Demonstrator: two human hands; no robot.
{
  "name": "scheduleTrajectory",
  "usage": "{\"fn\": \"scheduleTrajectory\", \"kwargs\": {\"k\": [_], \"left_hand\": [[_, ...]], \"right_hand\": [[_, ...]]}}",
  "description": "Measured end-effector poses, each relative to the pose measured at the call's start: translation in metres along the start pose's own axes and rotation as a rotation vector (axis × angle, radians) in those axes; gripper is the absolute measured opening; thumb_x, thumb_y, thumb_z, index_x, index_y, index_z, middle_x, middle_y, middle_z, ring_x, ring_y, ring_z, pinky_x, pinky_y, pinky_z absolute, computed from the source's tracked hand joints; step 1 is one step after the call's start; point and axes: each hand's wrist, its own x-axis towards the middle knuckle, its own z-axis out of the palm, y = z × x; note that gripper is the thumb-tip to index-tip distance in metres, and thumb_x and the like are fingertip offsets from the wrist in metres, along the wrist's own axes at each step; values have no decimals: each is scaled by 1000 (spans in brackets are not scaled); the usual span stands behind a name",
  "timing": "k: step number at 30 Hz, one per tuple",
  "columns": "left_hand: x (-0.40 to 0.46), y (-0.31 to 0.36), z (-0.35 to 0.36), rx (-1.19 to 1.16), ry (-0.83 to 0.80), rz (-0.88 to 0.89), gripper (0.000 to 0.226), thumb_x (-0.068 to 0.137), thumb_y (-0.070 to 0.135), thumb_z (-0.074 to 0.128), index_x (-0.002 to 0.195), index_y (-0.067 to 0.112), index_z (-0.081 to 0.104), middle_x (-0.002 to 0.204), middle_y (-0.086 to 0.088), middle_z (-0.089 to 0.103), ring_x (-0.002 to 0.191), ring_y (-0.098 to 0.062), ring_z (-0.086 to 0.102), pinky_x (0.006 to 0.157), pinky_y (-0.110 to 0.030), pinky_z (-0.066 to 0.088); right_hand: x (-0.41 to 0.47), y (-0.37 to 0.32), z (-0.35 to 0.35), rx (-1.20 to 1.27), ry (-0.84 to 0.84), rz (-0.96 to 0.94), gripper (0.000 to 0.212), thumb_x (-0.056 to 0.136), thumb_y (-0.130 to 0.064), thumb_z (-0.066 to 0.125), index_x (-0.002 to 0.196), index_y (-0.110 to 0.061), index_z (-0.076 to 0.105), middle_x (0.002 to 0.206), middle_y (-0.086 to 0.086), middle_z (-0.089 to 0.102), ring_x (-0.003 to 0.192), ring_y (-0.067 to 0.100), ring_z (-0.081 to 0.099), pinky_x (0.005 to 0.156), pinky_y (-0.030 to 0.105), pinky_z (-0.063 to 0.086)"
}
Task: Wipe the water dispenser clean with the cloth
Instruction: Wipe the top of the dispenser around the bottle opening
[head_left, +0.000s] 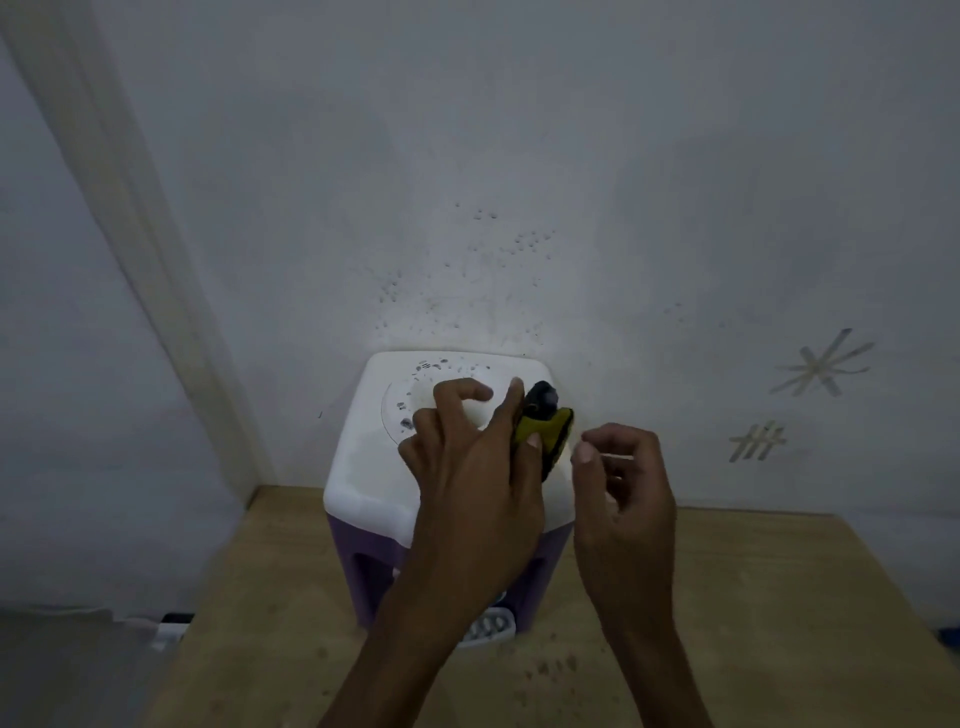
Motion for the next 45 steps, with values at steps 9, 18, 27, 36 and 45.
{"fn": "scheduleTrajectory", "kwargs": {"k": [9, 18, 27, 36, 45], "left_hand": [[8, 4, -1, -303, -236, 68, 52, 110, 39, 36, 161, 31, 26, 116, 8, 44, 98, 1, 55, 82, -17, 51], [0, -3, -12, -593, -233, 26, 41, 109, 13, 42, 144, 32, 53, 123, 22, 66, 103, -6, 69, 88, -22, 57], [3, -91, 5, 15, 117, 104, 29, 95, 35, 46, 115, 27, 65, 120, 11, 63, 111, -8, 49, 107, -20, 34], [37, -113, 8, 178, -65, 216, 39, 88, 50, 57, 119, 26, 64, 130, 9, 57, 122, -13, 51, 109, -20, 17], [38, -122, 11, 186, -79, 234, 42, 83, 60, 61, 114, 33, 67, 139, 10, 54, 132, -11, 46, 115, -23, 10]], "right_hand": [[-11, -6, 26, 420, -220, 121, 47, 105, -48, 35, 145, -26, 43, 133, -13, 63, 123, 10, 63, 89, 22, 55], [12, -1, 21, 450, -173, 432, 21, 103, -39, 54, 119, -28, 62, 98, 5, 77, 87, 26, 75, 67, 40, 62], [43, 31, 2, -172, -146, 57, 38, 102, -47, 48, 139, -41, 57, 123, -35, 59, 115, -20, 54, 94, 7, 47], [36, 68, 22, -697, -199, -356, 39, 102, -27, 60, 141, -35, 62, 126, -10, 64, 100, 14, 56, 77, 25, 50], [49, 72, 35, -818, -277, -581, 41, 102, -26, 42, 132, -24, 69, 129, -2, 69, 89, 24, 61, 69, 37, 53]]}}
